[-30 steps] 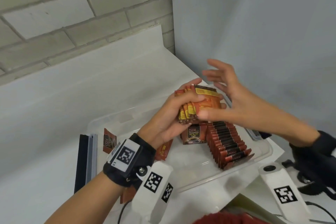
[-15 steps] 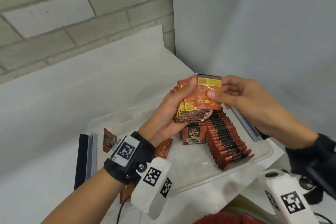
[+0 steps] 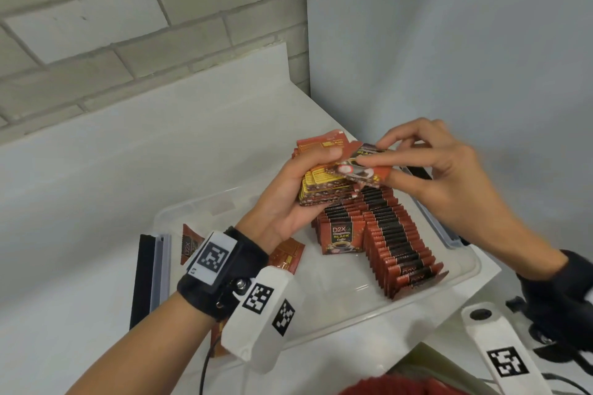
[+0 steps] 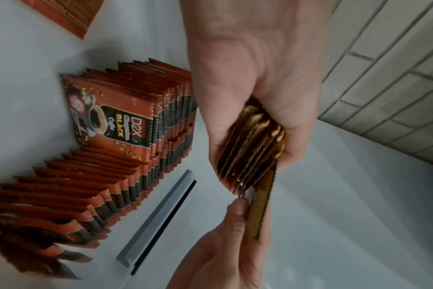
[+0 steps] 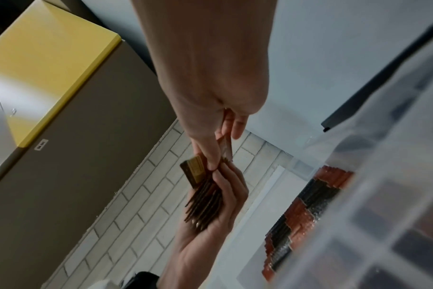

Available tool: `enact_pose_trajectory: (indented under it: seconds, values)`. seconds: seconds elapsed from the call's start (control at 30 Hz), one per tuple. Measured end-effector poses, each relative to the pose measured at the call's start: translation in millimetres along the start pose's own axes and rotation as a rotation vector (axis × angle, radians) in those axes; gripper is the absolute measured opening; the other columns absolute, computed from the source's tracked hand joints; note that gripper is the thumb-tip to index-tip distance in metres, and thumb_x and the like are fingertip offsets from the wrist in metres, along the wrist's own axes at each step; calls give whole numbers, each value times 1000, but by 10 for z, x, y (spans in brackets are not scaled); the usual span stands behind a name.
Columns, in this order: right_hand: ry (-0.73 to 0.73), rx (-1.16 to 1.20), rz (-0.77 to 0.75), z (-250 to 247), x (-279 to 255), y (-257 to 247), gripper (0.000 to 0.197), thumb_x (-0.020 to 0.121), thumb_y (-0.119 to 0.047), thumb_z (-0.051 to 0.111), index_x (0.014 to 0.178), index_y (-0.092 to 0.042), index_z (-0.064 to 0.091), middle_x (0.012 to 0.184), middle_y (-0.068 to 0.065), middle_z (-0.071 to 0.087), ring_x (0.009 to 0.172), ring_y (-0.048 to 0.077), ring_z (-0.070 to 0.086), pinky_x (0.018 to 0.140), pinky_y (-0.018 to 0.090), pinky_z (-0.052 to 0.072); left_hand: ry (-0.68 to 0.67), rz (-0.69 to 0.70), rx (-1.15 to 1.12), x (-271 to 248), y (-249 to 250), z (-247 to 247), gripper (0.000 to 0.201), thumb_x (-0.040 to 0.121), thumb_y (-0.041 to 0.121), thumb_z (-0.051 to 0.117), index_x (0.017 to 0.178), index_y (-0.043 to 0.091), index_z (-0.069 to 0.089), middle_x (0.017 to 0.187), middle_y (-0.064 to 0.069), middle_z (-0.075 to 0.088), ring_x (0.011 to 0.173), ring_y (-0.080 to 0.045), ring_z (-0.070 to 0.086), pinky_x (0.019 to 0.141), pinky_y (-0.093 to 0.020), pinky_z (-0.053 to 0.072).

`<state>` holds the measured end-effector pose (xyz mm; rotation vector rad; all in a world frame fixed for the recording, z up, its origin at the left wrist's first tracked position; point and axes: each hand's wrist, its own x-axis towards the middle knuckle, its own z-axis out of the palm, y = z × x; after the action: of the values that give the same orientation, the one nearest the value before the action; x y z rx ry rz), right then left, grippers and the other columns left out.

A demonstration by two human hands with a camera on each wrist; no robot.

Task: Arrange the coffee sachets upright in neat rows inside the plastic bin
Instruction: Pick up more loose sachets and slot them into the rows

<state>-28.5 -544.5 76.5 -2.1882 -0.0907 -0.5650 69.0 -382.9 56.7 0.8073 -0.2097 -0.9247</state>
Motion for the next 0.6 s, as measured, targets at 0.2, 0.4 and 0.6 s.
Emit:
enact_pose_trajectory:
  seconds: [0.2, 0.4, 0.6]
  values:
    - [-203, 142, 140, -122, 23, -29, 36, 81, -13, 63, 108, -36, 70, 114, -12, 63, 112, 10, 54, 95, 21, 43, 71, 63, 63, 6, 9, -28, 14, 74, 3, 58, 81, 8, 69, 85, -12, 72, 75, -22, 71, 67, -31, 58]
    - [-217, 351, 515, -200, 177, -99, 27, 75, -37, 66, 95, -20, 73, 81, -4, 73, 69, 2, 61, 67, 16, 50, 40, 85, 86, -4, 40, -36, 24, 69, 0, 65, 92, 7, 65, 92, -13, 71, 83, -25, 70, 75, -34, 59]
    - [-285, 369, 560, -226, 292, -65, 17, 73, -23, 71, 86, -13, 74, 77, 3, 71, 63, 4, 55, 65, 22, 42, 97, 117, 69, 13, 142, -105, 17, 74, 4, 59, 90, 7, 65, 85, -9, 71, 77, -20, 69, 74, -30, 56]
